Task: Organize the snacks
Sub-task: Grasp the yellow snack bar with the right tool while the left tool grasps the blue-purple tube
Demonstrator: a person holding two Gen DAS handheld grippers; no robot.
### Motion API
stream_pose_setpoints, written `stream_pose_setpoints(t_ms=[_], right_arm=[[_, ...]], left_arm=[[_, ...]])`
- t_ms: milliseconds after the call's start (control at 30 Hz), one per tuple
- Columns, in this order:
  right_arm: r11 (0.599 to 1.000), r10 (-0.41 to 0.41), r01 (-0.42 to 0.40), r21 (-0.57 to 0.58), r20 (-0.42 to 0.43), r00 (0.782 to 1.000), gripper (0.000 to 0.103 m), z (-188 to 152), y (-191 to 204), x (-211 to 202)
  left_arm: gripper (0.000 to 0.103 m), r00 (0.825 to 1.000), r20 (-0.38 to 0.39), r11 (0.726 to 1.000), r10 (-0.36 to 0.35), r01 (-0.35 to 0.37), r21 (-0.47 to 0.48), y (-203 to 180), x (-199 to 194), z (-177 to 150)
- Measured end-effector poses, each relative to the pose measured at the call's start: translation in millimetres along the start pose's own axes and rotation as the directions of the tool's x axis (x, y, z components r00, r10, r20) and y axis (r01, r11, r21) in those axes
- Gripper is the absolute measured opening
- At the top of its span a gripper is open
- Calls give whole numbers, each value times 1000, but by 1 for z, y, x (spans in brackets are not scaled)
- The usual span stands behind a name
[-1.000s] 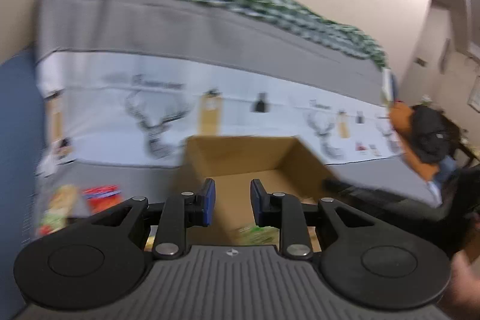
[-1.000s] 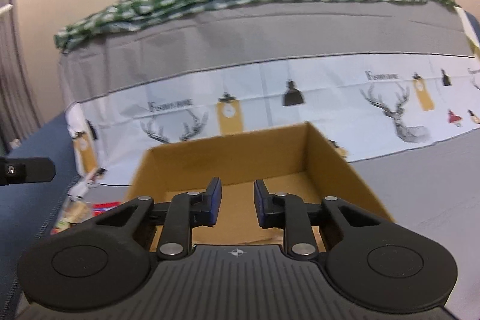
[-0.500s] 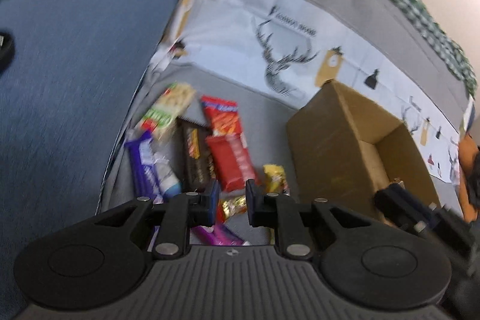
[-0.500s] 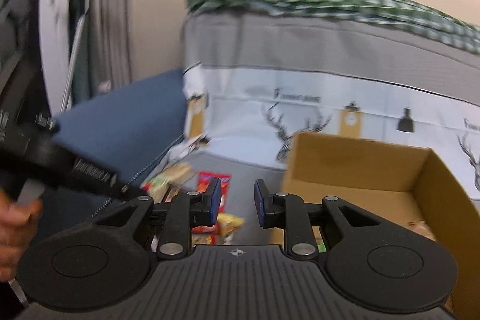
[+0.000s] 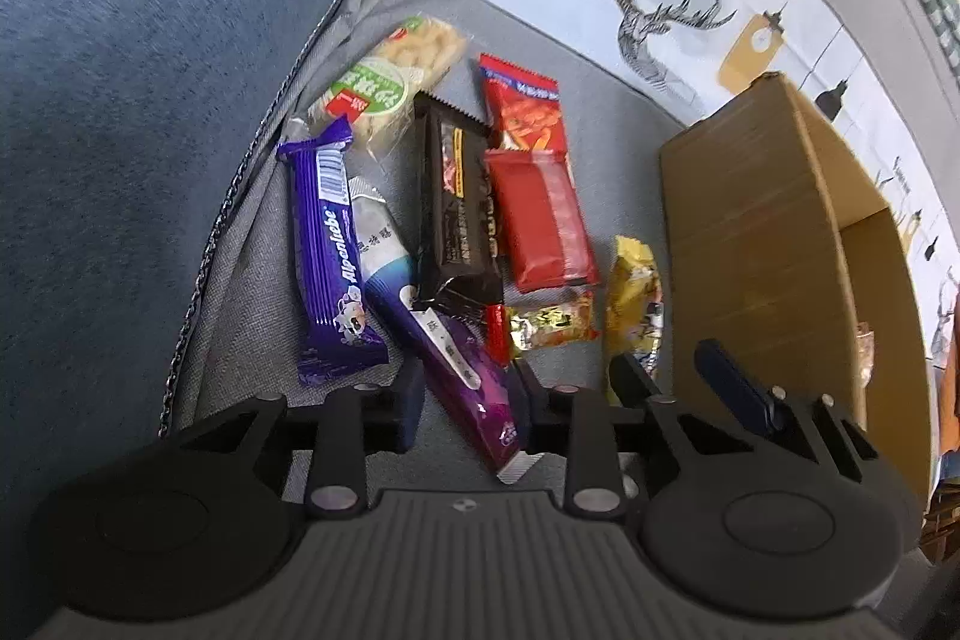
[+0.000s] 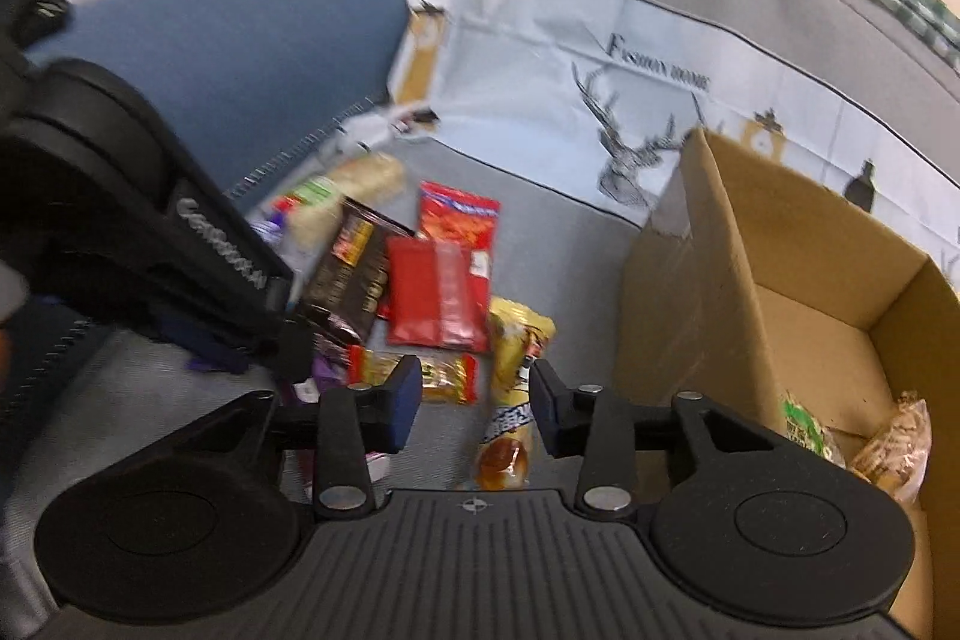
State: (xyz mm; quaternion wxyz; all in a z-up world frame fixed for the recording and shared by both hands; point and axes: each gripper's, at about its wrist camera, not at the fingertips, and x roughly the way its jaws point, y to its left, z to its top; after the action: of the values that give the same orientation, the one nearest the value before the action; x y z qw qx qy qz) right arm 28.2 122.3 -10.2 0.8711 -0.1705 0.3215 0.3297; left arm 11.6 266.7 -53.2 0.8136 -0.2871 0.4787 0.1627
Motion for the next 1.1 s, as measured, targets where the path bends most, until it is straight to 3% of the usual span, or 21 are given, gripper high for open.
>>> stream_pose_setpoints(t_ms=[133, 200, 300, 367, 500, 733, 933, 1033, 1100], right_arm=[[996, -86, 86, -3, -78, 993, 51, -3, 1, 28], [995, -101, 101, -6, -115, 988, 51, -5, 1, 40], [995, -101, 103, 1, -161, 982, 44, -9, 1, 50], [996, -67, 75, 39, -188, 980, 23, -11, -3, 58], [995, -10, 27, 95, -176, 984, 22, -11, -11, 54], [996, 52, -37, 86, -175, 983, 20, -14, -13, 30], [992, 113, -98, 79, -216, 970, 19, -22, -13, 16], [992, 122, -112, 58, -219, 968, 18, -24, -11, 14], [991, 134, -125, 55, -225, 965, 15, -25, -11, 14]], left_arm=[[43, 1000, -20, 1000, 17, -16, 11, -4, 9, 2], [52, 999, -28, 999, 27, -27, 22, -7, 13, 3], [54, 999, -37, 999, 33, -32, 31, -12, 18, 4], [54, 998, -43, 999, 39, -37, 35, -14, 21, 4], [54, 997, -55, 998, 54, -51, 46, -16, 27, 4], [57, 995, -50, 994, 83, -80, 71, -22, 33, 4], [58, 985, -28, 965, 169, -160, 206, -43, 39, -3], [41, 974, 8, 931, 227, -220, 293, -49, 37, -9], [22, 972, 19, 926, 233, -228, 301, -46, 31, -11]])
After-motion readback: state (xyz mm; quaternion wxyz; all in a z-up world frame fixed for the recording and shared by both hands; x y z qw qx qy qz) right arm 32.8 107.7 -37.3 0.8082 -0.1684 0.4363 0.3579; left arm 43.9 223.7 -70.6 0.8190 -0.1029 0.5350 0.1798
